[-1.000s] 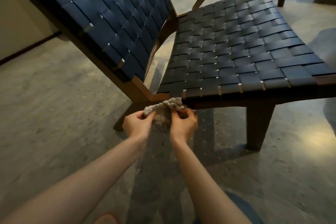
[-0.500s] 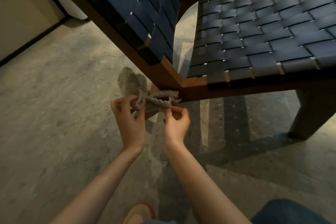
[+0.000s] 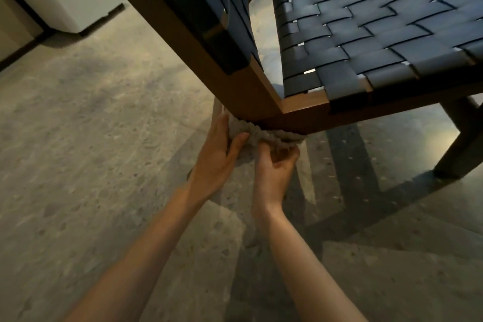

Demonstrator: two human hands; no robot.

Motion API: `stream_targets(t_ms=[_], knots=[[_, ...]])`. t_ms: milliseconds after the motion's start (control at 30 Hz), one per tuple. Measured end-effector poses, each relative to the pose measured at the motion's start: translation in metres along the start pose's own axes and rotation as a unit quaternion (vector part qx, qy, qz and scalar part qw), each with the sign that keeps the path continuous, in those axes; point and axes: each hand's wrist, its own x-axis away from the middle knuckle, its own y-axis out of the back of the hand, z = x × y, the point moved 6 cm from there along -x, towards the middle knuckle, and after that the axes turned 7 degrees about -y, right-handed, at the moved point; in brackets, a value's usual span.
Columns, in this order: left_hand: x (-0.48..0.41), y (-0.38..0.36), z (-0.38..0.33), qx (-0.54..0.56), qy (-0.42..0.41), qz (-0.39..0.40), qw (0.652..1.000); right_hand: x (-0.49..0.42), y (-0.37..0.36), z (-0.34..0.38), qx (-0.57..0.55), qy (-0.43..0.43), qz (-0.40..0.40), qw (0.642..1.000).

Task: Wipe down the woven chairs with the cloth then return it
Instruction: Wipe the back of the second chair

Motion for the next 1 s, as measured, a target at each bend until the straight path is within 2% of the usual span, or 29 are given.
stream_targets(t_ms=[100, 200, 300, 400, 467, 633, 800, 900, 1000], knots=[[-0.009, -0.001, 0.011, -0.006, -0.037, 0.055, 0.998, -0.001, -0.009, -0.007, 0.044, 0.063, 0.035, 0.996], [-0.010, -0.003, 0.017, -0.018, -0.088, 0.042, 0.995, -0.003, -0.013, -0.019, 0.112, 0.096, 0.022, 0.989], [-0.001, 0.001, 0.028, -0.032, -0.116, 0.019, 0.993, -0.004, -0.018, -0.046, 0.179, 0.080, 0.030, 0.980], [0.015, 0.003, 0.050, -0.043, -0.124, 0.037, 0.991, -0.008, -0.020, -0.073, 0.223, 0.058, 0.032, 0.973], [0.022, 0.005, 0.064, -0.043, -0.100, 0.036, 0.993, -0.014, -0.020, -0.089, 0.237, 0.025, 0.016, 0.971], [0.041, 0.009, 0.096, -0.076, -0.050, 0.025, 0.996, -0.016, -0.031, -0.124, 0.221, -0.027, 0.065, 0.973], [0.078, 0.012, 0.154, -0.055, 0.100, 0.062, 0.992, -0.023, -0.035, -0.165, 0.296, -0.109, 0.142, 0.938], [0.085, 0.014, 0.174, -0.069, 0.112, 0.091, 0.987, -0.023, -0.041, -0.184, 0.305, -0.171, 0.175, 0.920], [0.083, 0.015, 0.183, -0.027, 0.121, 0.115, 0.986, -0.028, -0.046, -0.195, 0.328, -0.187, 0.185, 0.907]])
